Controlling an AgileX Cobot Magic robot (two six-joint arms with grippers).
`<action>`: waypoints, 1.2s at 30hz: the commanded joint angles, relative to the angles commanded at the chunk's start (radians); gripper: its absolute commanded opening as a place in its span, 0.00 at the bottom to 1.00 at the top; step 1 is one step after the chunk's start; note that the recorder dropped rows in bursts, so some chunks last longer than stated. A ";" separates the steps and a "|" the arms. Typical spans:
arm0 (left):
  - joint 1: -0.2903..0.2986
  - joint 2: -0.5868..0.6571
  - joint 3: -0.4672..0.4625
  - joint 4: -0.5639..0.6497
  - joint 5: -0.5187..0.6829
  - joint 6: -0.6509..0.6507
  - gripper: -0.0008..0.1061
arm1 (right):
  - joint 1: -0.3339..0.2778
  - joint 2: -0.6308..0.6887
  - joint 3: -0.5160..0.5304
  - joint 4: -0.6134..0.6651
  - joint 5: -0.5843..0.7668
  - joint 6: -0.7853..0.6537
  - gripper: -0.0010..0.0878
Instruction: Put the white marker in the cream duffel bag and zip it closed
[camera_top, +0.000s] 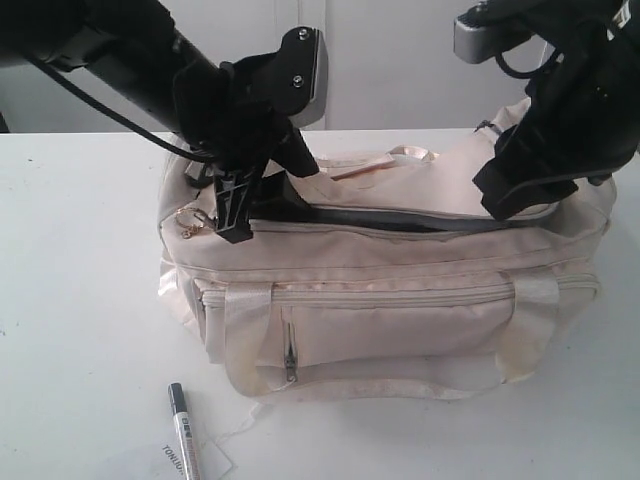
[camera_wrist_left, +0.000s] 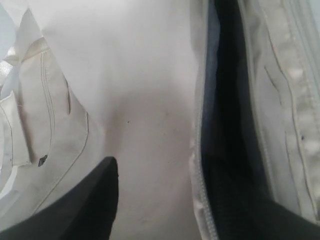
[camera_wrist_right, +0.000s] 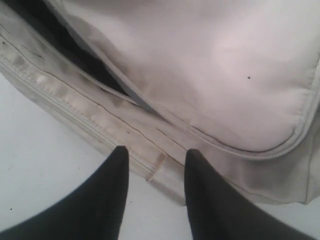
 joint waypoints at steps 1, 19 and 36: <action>0.000 0.002 0.000 0.018 0.000 0.000 0.55 | 0.000 0.000 0.000 0.000 0.000 0.000 0.42; 0.000 0.006 -0.002 0.081 0.023 -0.204 0.01 | 0.000 0.000 0.004 0.043 -0.073 -0.011 0.42; 0.000 0.006 -0.104 0.078 0.055 -0.551 0.01 | 0.000 0.012 0.008 0.404 -0.030 -0.429 0.42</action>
